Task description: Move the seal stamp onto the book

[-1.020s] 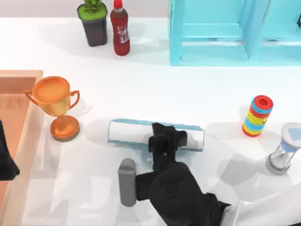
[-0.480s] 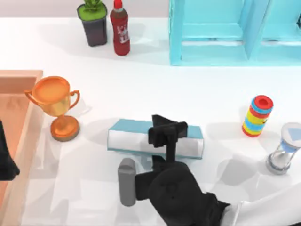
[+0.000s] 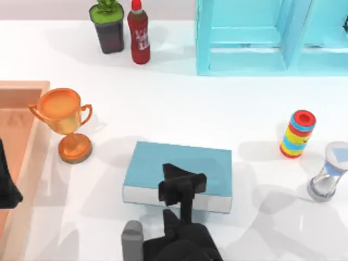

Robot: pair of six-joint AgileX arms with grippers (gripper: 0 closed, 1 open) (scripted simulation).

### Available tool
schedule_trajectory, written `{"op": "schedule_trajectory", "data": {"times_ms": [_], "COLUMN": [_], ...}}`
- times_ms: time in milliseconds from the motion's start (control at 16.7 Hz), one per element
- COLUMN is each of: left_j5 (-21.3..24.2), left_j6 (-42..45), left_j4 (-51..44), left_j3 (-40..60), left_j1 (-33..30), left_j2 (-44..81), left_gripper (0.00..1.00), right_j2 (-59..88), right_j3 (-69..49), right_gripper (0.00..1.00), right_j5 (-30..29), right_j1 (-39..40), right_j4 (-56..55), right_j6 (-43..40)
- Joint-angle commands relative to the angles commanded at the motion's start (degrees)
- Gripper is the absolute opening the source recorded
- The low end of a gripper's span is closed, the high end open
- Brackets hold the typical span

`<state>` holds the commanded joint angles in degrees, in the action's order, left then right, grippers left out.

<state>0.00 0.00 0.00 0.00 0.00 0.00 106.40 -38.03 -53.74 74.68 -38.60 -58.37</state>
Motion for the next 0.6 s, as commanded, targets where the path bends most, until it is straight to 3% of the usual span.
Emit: {"op": "schedule_trajectory", "data": {"times_ms": [300,600], "left_j5": [0.0,0.0], "left_j6": [0.0,0.0], "left_j4": [0.0,0.0], "left_j3": [0.0,0.0], "left_j1": [0.0,0.0], "left_j2": [0.0,0.0], "left_gripper": [1.0,1.0], "right_j2": [-3.54,-6.48], "right_j3": [-0.57,-1.16], "right_gripper": [1.0,1.0], "right_j5": [-9.93,-17.39], "right_j1": [15.92,19.49], "right_j4": [20.03,32.04], "right_j6": [18.05,25.21]}}
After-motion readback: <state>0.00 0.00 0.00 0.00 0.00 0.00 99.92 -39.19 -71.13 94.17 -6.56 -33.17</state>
